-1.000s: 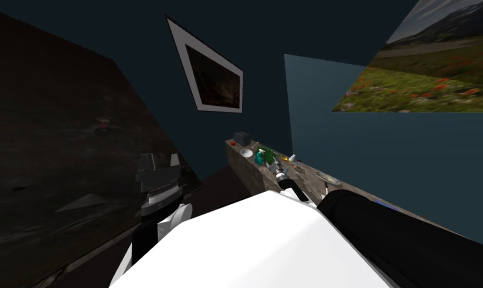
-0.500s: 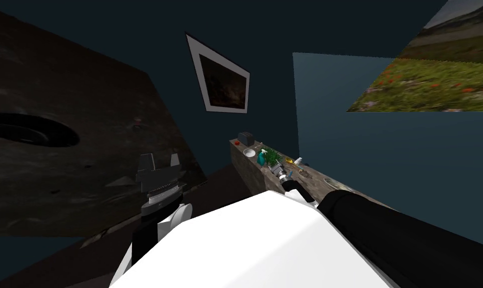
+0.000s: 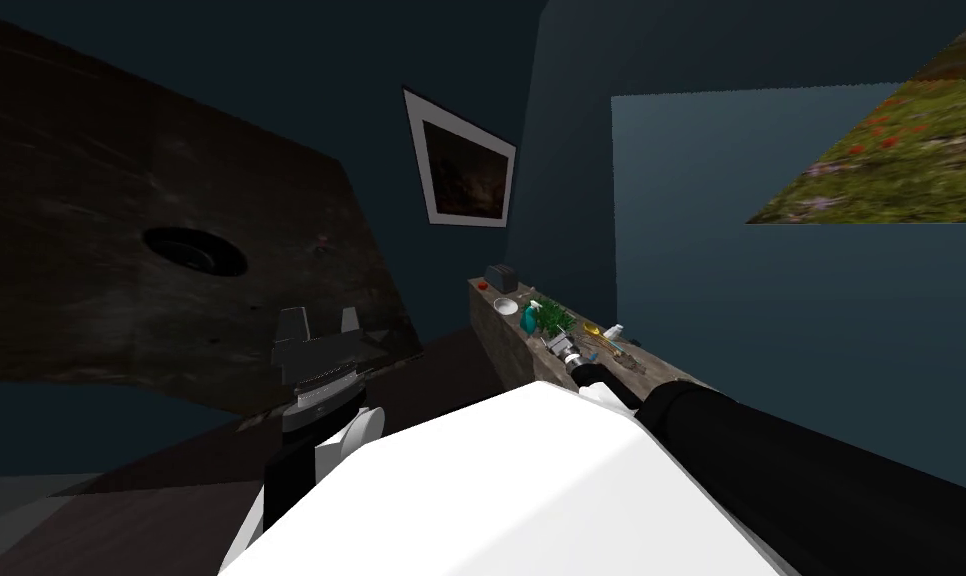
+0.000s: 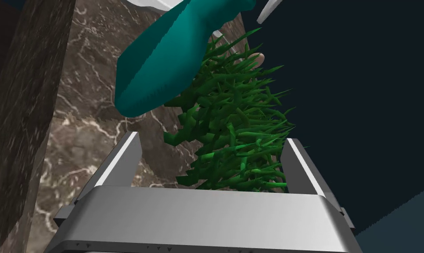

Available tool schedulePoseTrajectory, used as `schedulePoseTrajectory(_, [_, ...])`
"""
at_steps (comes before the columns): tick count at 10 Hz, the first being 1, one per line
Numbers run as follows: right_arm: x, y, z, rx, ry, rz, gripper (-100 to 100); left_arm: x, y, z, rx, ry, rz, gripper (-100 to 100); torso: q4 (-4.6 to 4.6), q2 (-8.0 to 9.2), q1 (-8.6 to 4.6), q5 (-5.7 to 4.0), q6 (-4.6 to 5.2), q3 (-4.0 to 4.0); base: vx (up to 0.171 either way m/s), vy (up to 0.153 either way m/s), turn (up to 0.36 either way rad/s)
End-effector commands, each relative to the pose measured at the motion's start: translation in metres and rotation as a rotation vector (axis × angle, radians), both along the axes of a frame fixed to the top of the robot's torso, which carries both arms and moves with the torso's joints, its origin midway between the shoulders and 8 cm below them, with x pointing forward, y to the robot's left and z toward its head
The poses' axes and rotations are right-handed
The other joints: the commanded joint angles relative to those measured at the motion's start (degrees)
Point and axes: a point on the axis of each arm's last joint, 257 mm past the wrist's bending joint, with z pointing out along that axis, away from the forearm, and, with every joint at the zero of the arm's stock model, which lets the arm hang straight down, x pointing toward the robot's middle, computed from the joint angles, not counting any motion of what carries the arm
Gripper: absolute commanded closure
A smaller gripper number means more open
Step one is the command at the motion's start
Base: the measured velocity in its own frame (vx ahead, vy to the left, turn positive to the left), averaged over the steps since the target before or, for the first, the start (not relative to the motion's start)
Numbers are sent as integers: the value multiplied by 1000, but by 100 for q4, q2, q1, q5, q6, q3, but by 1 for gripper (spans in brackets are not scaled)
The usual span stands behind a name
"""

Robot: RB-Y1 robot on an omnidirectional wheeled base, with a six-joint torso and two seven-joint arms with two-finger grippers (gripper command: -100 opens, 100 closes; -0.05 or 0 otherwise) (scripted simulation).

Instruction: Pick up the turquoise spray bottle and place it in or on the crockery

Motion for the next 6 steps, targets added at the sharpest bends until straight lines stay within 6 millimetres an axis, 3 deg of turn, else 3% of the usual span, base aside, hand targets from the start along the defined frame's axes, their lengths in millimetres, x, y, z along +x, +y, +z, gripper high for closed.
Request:
schedulePoseTrajectory(1, [-4,-2,-8,62,22,-11,-100,0,0,0,0,0,0,0,0,0,0,0,0,0,-24,-50,79])
schedulePoseTrajectory(6, [-25,-8,-22,252,75,-60,-100,0,0,0,0,0,0,0,-4,-17,8,1,4,-10,-3,-30,154])
